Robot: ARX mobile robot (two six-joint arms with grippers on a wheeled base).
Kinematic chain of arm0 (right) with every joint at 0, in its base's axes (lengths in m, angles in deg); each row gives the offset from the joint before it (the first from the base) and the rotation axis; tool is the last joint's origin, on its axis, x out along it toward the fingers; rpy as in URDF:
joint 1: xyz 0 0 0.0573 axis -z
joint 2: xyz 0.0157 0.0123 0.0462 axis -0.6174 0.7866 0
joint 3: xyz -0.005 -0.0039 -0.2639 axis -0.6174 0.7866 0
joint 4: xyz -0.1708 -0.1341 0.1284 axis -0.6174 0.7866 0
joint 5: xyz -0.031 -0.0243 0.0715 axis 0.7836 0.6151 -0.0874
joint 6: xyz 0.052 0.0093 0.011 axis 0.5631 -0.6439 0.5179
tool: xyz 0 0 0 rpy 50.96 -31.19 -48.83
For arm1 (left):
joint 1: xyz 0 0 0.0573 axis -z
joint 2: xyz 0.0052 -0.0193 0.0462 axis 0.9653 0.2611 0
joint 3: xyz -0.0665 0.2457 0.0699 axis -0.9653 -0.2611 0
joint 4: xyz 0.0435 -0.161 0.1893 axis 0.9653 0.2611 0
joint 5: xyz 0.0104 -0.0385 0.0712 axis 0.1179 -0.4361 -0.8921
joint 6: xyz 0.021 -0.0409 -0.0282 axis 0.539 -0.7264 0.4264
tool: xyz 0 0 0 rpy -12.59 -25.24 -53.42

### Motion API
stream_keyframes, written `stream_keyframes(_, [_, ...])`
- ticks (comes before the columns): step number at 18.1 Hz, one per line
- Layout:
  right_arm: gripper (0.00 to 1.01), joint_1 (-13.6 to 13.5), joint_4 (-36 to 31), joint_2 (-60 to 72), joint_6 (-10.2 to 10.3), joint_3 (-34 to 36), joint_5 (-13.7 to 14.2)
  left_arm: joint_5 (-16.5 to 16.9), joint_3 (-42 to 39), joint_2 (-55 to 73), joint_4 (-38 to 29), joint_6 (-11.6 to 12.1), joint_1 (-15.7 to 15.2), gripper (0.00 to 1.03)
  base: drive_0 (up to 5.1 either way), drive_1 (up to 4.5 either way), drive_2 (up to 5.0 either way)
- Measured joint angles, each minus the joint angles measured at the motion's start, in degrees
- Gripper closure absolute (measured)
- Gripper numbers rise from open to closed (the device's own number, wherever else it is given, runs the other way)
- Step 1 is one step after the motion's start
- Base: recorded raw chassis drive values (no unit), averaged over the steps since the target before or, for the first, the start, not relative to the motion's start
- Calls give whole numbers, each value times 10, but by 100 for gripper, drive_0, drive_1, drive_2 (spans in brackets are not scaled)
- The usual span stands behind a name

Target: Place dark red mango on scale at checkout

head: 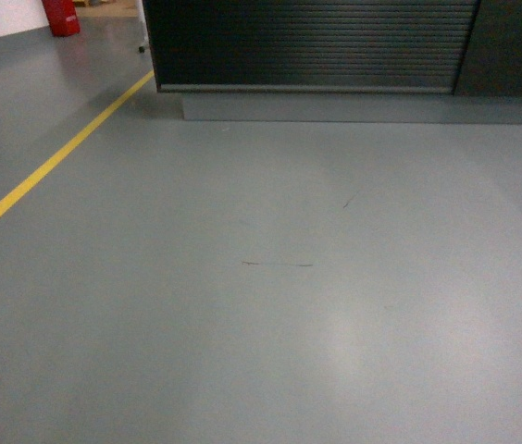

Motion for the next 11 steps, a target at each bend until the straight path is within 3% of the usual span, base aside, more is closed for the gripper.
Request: stream_keyframes(11, [3, 0, 0, 0, 0, 0, 0, 0, 0, 0, 0, 0, 0, 5, 0, 0, 0])
